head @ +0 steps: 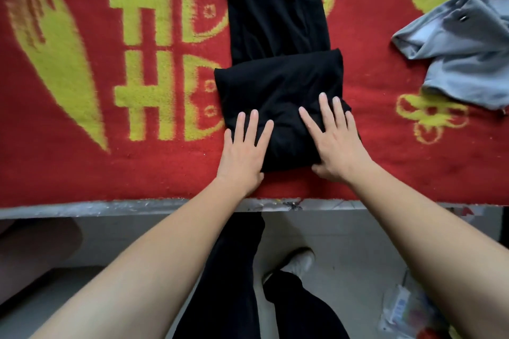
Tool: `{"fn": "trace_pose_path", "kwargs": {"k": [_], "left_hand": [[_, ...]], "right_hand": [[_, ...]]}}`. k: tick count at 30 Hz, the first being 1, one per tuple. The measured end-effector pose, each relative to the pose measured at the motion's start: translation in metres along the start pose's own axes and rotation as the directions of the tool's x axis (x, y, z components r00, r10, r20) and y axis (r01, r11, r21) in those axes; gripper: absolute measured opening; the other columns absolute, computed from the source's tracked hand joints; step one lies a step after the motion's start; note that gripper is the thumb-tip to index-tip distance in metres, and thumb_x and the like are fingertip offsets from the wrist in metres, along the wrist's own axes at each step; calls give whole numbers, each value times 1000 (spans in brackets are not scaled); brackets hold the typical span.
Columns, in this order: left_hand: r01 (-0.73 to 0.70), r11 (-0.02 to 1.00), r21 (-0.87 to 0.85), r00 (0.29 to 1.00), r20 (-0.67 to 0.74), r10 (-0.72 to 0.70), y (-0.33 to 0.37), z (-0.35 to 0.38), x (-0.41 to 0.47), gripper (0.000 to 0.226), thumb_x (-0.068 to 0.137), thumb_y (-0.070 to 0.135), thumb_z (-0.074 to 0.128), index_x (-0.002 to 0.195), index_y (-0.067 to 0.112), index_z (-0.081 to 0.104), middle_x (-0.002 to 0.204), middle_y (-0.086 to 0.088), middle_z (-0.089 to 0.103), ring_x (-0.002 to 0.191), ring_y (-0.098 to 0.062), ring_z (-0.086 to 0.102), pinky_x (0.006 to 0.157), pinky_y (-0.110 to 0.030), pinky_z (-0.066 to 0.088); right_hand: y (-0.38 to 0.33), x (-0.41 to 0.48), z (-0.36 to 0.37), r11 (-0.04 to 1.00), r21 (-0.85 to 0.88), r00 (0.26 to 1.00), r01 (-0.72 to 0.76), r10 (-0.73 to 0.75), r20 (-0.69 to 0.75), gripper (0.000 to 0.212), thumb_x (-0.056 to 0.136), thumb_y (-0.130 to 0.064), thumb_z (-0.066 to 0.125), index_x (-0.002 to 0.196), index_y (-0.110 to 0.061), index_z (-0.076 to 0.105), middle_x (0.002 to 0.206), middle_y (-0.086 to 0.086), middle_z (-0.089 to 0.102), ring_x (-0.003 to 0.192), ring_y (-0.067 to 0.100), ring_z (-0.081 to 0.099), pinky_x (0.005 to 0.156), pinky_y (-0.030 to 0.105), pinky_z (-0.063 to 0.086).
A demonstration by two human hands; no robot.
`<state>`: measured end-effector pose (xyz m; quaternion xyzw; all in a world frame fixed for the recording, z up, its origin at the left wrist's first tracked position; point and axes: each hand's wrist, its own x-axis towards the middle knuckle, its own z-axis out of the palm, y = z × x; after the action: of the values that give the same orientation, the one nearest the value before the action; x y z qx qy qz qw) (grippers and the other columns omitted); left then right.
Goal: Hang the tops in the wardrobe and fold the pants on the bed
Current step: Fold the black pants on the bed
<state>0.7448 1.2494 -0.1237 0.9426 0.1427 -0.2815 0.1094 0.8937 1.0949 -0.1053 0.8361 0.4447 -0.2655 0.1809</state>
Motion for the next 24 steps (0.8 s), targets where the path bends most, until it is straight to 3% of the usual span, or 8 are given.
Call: {"fn": "trace_pose_path", "kwargs": {"k": [6,10,15,18,24], "left_hand": [[-42,999,5,999,-31,42,8,15,-7,96,89,11,56,155,10,-13,160,-25,-19,147,-48,-15,120,-46,21],[-35,999,-10,999,-34,34,17,23,-15,91,85,-7,43,155,8,-13,160,-26,-20,146,-48,-16,115,-37,33],[-17,1000,16,995,-97,18,24,31,-24,81,89,-2,36,156,9,-8,161,-25,-14,148,-48,-11,118,-47,25],[27,998,64,995,-99,-20,26,33,-14,89,89,10,52,157,13,-7,162,-22,-12,149,-46,-8,118,-53,22],[29,998,51,996,-85,-24,24,26,-1,84,88,9,57,157,15,10,164,-19,6,149,-43,8,115,-47,30]], "right_hand": [[-7,-6,11,996,-88,998,-5,-1,-68,101,84,-22,67,160,-17,1,164,25,-10,150,50,5,107,55,40],[-13,-13,16,998,-51,998,-35,32,-56,86,88,-5,54,160,-15,7,164,26,1,148,51,11,85,46,55],[-7,-25,29,1000,-13,998,-7,6,-69,89,83,-10,58,160,-15,13,164,26,5,149,51,12,86,48,54],[-5,-22,37,1000,-22,995,-14,12,-99,92,84,-6,56,161,-17,7,164,25,1,150,49,8,91,49,53],[-4,-11,35,999,28,994,-37,40,-100,89,87,-6,59,160,-23,9,166,18,3,151,44,12,79,45,56]]}}
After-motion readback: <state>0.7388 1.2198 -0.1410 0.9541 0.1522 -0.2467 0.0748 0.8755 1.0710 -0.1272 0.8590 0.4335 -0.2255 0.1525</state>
